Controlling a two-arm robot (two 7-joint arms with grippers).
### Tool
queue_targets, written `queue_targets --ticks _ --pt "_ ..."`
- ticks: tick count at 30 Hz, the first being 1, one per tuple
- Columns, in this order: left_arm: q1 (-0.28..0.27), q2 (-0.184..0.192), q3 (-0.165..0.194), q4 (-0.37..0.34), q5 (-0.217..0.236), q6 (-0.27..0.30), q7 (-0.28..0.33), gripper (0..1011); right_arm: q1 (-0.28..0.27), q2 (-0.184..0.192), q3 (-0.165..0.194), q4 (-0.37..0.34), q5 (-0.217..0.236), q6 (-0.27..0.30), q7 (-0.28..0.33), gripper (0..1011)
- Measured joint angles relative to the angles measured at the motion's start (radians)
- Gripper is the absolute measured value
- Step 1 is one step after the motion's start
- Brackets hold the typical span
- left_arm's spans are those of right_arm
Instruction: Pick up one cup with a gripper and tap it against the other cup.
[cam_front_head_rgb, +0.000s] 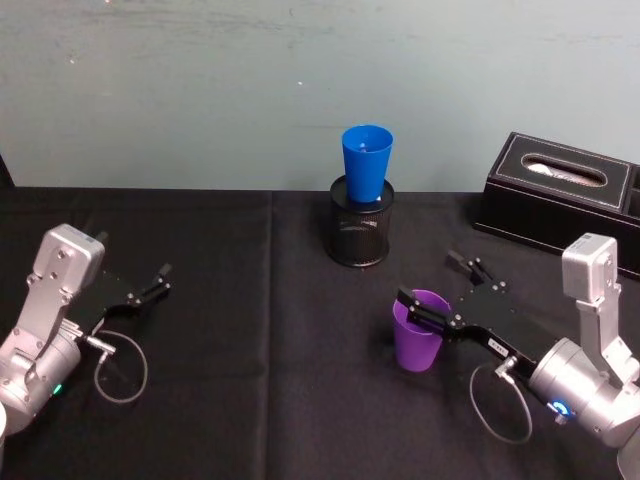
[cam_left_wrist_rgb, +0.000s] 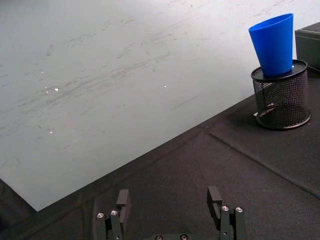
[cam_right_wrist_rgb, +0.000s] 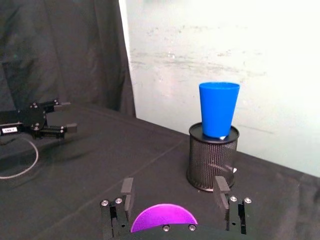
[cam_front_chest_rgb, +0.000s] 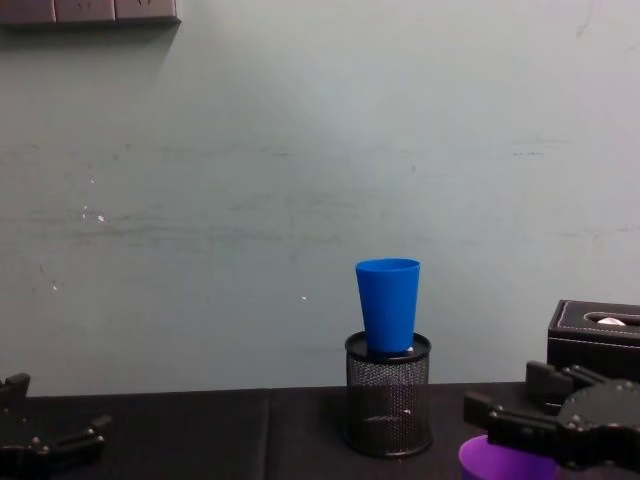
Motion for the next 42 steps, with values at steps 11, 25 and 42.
queue_targets --ticks 11,25,42 --pt "0.0 0.0 0.0 0.0 0.0 0.0 0.0 1011 0.012 -0.011 0.006 0.002 0.0 -0.007 -0.009 1003" --pt "0.0 0.0 0.0 0.0 0.0 0.0 0.0 1011 0.01 -0.01 0.006 0.002 -0.001 -0.007 -0.008 1003" --pt "0.0 0.0 0.0 0.0 0.0 0.0 0.0 1011 0.041 -0.051 0.037 0.056 -0.009 -0.01 -0.062 1003"
